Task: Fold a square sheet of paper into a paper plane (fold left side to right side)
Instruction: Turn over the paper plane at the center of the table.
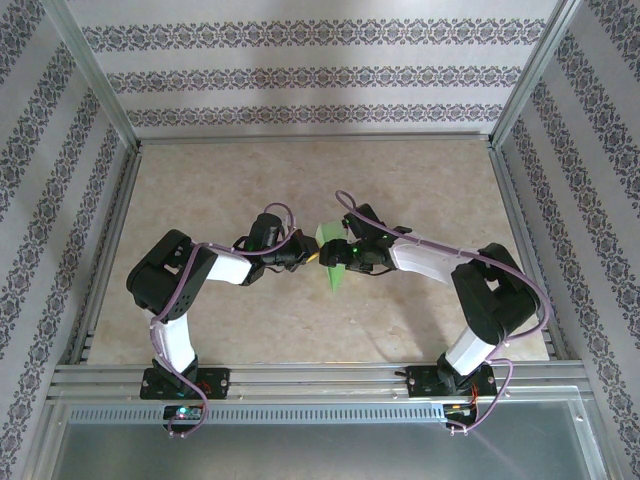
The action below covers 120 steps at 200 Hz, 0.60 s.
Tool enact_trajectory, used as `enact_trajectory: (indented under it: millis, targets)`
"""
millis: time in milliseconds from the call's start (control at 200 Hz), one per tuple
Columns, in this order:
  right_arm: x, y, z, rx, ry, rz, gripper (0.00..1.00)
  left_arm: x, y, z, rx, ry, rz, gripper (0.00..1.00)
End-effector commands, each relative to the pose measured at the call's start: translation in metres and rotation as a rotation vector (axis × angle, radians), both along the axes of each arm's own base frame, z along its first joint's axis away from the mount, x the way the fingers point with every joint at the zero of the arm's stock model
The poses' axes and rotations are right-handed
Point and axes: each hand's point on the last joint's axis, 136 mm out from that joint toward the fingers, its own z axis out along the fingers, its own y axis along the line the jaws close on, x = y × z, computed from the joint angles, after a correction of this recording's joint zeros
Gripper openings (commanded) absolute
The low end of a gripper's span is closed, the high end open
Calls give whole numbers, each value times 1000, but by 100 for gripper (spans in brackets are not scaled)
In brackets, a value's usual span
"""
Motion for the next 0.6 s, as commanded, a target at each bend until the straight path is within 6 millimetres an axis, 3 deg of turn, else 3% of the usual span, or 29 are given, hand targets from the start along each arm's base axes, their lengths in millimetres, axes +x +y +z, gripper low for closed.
enact_trajectory:
  millis: [0,595]
  targets:
    - [0,7,2,-9,-5,25,70,0,-11,8,-32,-30,-27,0]
    - [-2,-3,-4,-88,-6,28,34,-4,-12,-2,-26,-13,-29,0]
